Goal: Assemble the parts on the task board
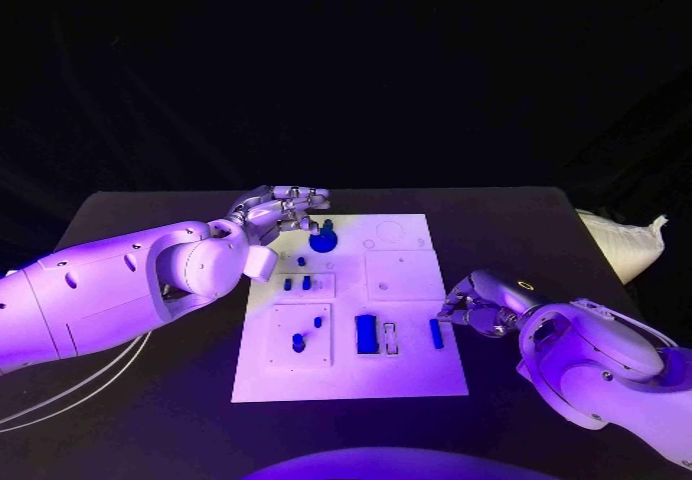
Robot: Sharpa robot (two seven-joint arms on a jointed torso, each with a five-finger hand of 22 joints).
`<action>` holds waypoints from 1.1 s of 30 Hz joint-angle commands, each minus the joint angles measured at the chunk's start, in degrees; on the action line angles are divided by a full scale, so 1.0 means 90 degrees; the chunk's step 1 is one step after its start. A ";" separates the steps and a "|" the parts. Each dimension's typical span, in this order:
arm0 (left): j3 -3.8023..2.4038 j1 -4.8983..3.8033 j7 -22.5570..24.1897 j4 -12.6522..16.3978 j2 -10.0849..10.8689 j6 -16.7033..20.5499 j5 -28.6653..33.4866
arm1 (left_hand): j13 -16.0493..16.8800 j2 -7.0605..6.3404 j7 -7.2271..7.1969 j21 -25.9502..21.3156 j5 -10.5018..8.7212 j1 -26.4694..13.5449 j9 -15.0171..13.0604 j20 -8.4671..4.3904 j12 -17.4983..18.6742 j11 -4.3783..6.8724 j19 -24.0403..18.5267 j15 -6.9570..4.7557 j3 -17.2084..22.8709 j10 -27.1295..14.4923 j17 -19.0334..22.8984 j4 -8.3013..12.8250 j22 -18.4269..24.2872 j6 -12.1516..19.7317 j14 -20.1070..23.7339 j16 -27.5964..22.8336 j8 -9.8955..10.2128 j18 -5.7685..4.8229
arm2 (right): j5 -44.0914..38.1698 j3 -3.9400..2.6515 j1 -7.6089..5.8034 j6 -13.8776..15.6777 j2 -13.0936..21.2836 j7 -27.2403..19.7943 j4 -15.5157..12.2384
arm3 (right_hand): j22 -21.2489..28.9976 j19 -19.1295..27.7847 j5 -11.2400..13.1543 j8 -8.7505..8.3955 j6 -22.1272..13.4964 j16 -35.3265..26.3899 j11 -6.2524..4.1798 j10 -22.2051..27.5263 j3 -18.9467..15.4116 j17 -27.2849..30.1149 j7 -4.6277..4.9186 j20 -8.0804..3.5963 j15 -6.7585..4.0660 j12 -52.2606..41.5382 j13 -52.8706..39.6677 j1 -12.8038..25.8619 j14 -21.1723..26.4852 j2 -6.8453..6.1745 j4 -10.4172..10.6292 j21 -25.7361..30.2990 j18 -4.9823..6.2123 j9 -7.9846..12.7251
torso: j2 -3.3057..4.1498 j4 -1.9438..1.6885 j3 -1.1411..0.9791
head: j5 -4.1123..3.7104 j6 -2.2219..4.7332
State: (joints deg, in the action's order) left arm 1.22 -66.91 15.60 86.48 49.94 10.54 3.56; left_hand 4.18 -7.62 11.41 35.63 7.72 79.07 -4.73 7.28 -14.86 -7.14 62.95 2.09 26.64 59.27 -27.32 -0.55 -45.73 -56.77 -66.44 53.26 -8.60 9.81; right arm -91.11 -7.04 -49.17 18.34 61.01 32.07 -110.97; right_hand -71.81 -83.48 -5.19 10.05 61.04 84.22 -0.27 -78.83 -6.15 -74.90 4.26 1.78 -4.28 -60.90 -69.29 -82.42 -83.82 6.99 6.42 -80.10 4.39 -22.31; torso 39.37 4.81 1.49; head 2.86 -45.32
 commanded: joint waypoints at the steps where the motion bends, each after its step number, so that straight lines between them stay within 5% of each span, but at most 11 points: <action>1: -0.0004 -0.0002 0.0027 0.0016 -0.0013 -0.0121 -0.0018 | -0.0007 0.0012 -0.0003 -0.0038 0.0027 -0.0045 0.0010 0.0042 -0.0003 -0.0007 0.0003 -0.0006 -0.0031 -0.0029 0.0006 0.0013 0.0006 0.0051 0.0000 0.0041 -0.0025 0.0072 | -0.0431 0.0000 0.0021 -0.0281 -0.0012 0.0122 0.0069 | 0.0012 0.0044 0.0048 -0.0039 0.0072 -0.0048 0.0002 0.0009 0.0004 -0.0588 0.0012 0.0005 0.0009 0.0038 0.0015 0.0162 -0.0474 -0.0136 0.0034 0.0025 -0.0068 0.0013 | 0.0004 -0.0013 0.0003 | -0.0029 0.0001; 11: -0.0004 -0.0002 0.0025 0.0019 -0.0005 -0.0119 -0.0018 | -0.0007 0.0012 -0.0003 -0.0038 0.0027 -0.0045 0.0010 0.0042 -0.0003 -0.0007 0.0003 -0.0006 -0.0031 -0.0029 0.0006 0.0013 0.0006 0.0051 0.0000 0.0041 -0.0025 0.0072 | -0.0534 0.0001 0.0113 -0.0613 -0.0139 0.0164 0.0222 | 0.0051 0.0057 0.0090 -0.0094 0.0189 -0.0082 0.0000 -0.0022 0.0010 -0.0547 0.0006 0.0010 0.0008 0.0077 0.0035 0.0479 -0.0466 -0.0326 0.0274 0.0054 -0.0060 0.0038 | 0.0006 -0.0018 0.0004 | -0.0035 -0.0022; 21: -0.0004 -0.0002 0.0021 0.0015 -0.0004 -0.0126 -0.0018 | -0.0007 0.0012 -0.0003 -0.0038 0.0027 -0.0045 0.0010 0.0042 -0.0003 -0.0007 0.0003 -0.0006 -0.0031 -0.0029 0.0006 0.0013 0.0006 0.0051 0.0000 0.0041 -0.0025 0.0072 | -0.0789 0.0002 0.0197 -0.0951 -0.0304 0.0200 0.0295 | 0.0125 0.0082 -0.0527 -0.0167 0.0248 -0.0124 0.0019 -0.0015 -0.0243 -0.0502 0.0017 0.0027 0.0025 0.0153 0.0065 0.1014 -0.0458 -0.0672 0.0722 0.0109 -0.0045 0.0036 | 0.0005 -0.0009 0.0002 | -0.0034 -0.0070; 33: -0.0004 -0.0002 0.0014 0.0013 -0.0010 -0.0133 -0.0019 | -0.0006 0.0016 -0.0003 -0.0044 0.0029 -0.0038 0.0010 0.0042 -0.0015 -0.0007 0.0004 -0.0006 -0.0030 -0.0037 0.0014 0.0023 0.0010 0.0055 0.0004 0.0046 -0.0031 0.0074 | -0.1227 0.0006 0.0228 -0.1132 -0.0493 0.0226 0.0405 | 0.0140 0.0086 -0.0449 -0.0178 0.0273 -0.0130 0.0000 0.0004 -0.0147 -0.0504 0.0002 0.0013 0.0007 0.0188 0.0075 0.0621 -0.0460 -0.0661 0.0547 0.0126 -0.0042 -0.0001 | 0.0009 -0.0020 0.0004 | -0.0045 -0.0088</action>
State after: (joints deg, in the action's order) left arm 1.22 -66.91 15.52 86.48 49.93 10.43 3.56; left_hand 4.19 -7.62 11.41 35.63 7.72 79.07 -4.73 7.28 -14.86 -7.14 62.95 2.10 26.64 59.28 -27.25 -0.55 -45.69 -56.77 -66.44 53.50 -8.60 9.81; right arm -98.97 -7.17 -47.40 10.91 56.77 33.52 -107.60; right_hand -70.65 -83.06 -9.58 8.83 63.07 83.33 -0.14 -78.99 -7.52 -74.94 4.27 1.76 -4.32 -59.53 -68.58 -76.28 -83.83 1.00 11.75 -79.22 4.39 -22.44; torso 39.42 4.69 1.51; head 2.44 -46.05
